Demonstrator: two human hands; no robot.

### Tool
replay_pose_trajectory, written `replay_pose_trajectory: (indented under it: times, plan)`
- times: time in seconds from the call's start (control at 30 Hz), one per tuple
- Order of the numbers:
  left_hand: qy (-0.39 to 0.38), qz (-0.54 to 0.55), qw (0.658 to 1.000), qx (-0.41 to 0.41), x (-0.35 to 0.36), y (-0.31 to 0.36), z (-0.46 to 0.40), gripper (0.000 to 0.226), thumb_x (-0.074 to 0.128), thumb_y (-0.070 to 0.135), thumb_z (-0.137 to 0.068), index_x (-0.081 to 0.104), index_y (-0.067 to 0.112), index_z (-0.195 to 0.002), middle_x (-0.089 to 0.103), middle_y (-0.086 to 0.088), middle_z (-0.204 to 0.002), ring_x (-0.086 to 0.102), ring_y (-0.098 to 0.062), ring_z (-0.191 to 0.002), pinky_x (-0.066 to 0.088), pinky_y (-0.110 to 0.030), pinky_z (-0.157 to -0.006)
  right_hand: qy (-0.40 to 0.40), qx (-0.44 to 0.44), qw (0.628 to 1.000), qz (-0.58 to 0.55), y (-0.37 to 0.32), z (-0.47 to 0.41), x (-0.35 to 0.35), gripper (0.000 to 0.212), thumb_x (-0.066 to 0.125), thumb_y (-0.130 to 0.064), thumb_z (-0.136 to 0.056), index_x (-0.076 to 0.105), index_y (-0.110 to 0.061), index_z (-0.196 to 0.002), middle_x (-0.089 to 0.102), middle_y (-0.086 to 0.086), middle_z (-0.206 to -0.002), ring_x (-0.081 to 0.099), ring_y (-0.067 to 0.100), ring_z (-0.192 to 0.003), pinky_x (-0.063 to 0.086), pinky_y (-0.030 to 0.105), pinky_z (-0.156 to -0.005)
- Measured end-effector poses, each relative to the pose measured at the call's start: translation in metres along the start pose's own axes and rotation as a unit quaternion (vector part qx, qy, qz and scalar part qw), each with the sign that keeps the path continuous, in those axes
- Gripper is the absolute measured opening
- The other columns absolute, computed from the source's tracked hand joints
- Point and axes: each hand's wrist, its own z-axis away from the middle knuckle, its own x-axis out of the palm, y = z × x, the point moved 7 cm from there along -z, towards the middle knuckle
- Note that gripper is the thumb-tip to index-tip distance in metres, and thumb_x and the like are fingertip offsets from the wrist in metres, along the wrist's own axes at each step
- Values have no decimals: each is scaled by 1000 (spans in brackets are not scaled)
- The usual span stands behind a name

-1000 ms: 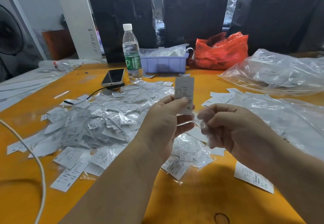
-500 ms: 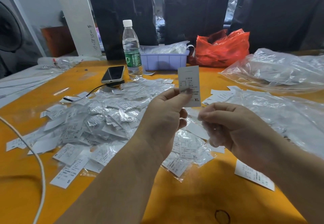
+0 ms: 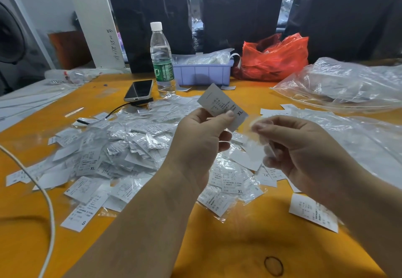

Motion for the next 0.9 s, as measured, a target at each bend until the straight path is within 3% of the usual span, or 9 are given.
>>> replay_pose_trajectory:
  times: [0.17,0.4,0.6,0.73,0.9]
  plan:
    - [28,21,999,2,-6,1,-2,6,65,10,-90,66,16,-90,67,3,-69,59,-8,-55,55,-24,-58,11,10,997,-78,2,-1,-2,9,66,-13,-76,63,-8,-83,58,2,-53,49,11,-42,47,24,-43]
    - [-15,56,998,-39,3,-6,0,7,62,8,-90,63,10,-96,67,-1,-67,64,-15,-56,56,-27,-56,36,29,973,-225,2,-3,-8,18,65,-7,-67,60,-8,-85,73,12,-73,72,19,-63,57,28,-54]
    - [-45,87,993,-70,12,-11,5,6,59,8,-90,63,12,-93,64,-3,-70,62,-16,-56,54,-26,-55,51,9,965,-257,0,-4,-12,32,67,0,-64,56,-10,-92,72,11,-74,73,18,-68,58,27,-57]
    - [-50,48,996,-51,14,-11,7,8,61,7,-90,63,12,-95,65,0,-67,62,-15,-57,53,-27,-56,66,9,973,-223,2,-4,-14,38,71,-3,-60,57,-16,-93,69,3,-71,66,12,-59,55,27,-53]
    - [-27,-19,999,5,12,-4,7,34,67,6,-86,53,19,-114,71,1,-71,65,-12,-58,58,-26,-59,76,2,983,-165,1,-3,-15,29,74,-13,-60,60,-21,-84,66,-3,-64,56,8,-51,48,20,-47]
